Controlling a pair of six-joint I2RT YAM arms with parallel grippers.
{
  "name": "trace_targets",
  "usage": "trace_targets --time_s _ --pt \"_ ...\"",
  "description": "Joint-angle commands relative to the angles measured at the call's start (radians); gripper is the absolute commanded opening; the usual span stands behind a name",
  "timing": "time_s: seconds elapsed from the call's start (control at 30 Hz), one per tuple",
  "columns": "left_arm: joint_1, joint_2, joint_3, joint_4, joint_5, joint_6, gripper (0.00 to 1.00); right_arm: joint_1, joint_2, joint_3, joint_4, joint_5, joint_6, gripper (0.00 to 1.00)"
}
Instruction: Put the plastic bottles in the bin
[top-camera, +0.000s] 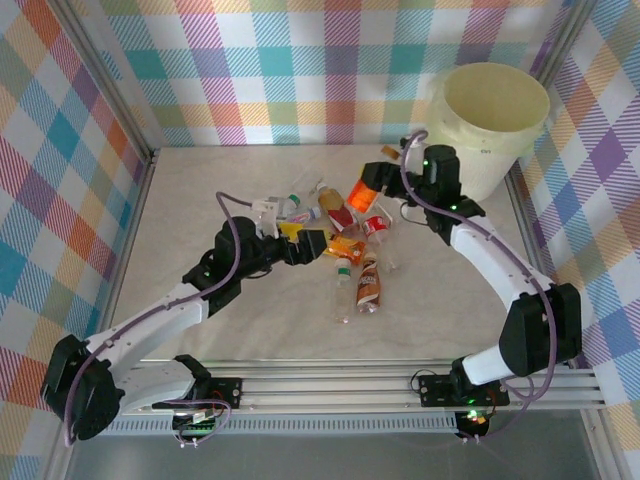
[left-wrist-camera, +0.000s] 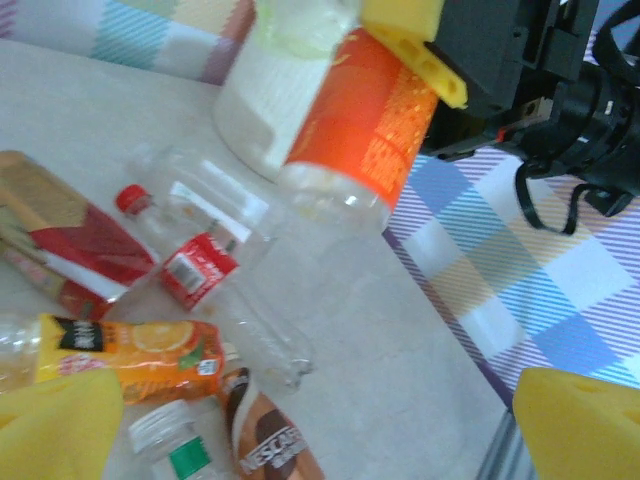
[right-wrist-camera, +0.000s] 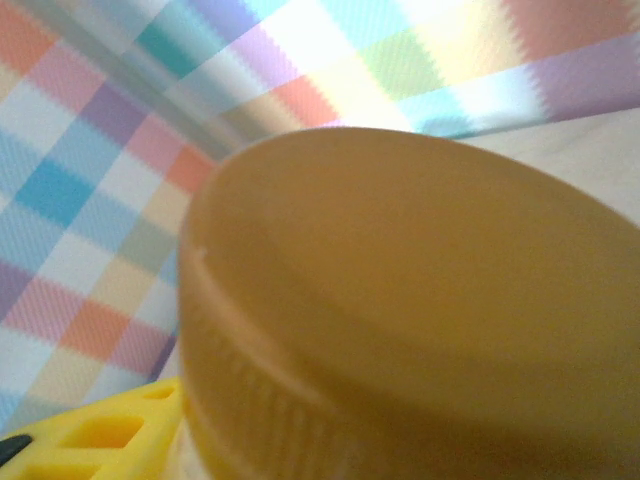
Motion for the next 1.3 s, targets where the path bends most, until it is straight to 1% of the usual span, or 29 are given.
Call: trace_targets --time_s 0.0,0.13,0.33,0.4,0.53,0.67,0.83,0.9,0.97,1.1,1.17,1.27 --pt "0.005 -0.057 -0.059 -0.005 -0.098 0.022 1.00 -0.076 -0.017 0.055 0.007 0.103 0.001 0.34" --pt "0.005 -0.103 -0.103 0.001 -0.166 0.018 1.00 -0.151 0.032 0.138 0.038 0.136 -0.003 0.34" --pt "0.007 -0.152 -0.128 -0.032 -0.171 0.042 1.00 -0.251 0.133 0.302 0.066 0.170 -0.007 0.34" --pt "0.005 -0.168 -0.138 -0.046 -0.197 0.030 1.00 -0.290 0.176 0.372 0.068 0.177 0.001 0.34" --pt "0.006 -0.175 -0.161 -0.044 -0.208 -0.005 1.00 -0.354 0.266 0.510 0.068 0.168 0.032 0.34" --pt "0.005 -0.169 -0.172 -0.047 -0.211 -0.030 1.00 -0.409 0.317 0.579 0.105 0.197 0.047 0.34" --pt "0.005 -0.163 -0.174 -0.048 -0.218 -0.040 1.00 -0.470 0.363 0.599 0.154 0.293 0.115 0.38" --pt "0.006 -0.160 -0.175 -0.046 -0.231 -0.038 1.00 -0.482 0.389 0.623 0.154 0.295 0.114 0.38" --pt "0.006 -0.155 -0.174 -0.046 -0.243 -0.041 1.00 -0.484 0.408 0.649 0.128 0.335 0.099 0.38" --pt "0.005 -0.143 -0.170 -0.051 -0.277 -0.063 1.00 -0.484 0.443 0.690 0.046 0.487 0.118 0.42" --pt "0.006 -0.139 -0.166 -0.053 -0.273 -0.073 1.00 -0.484 0.452 0.691 0.032 0.565 0.125 0.44" --pt "0.006 -0.136 -0.167 -0.062 -0.268 -0.092 1.00 -0.483 0.470 0.688 0.051 0.589 0.118 0.46"
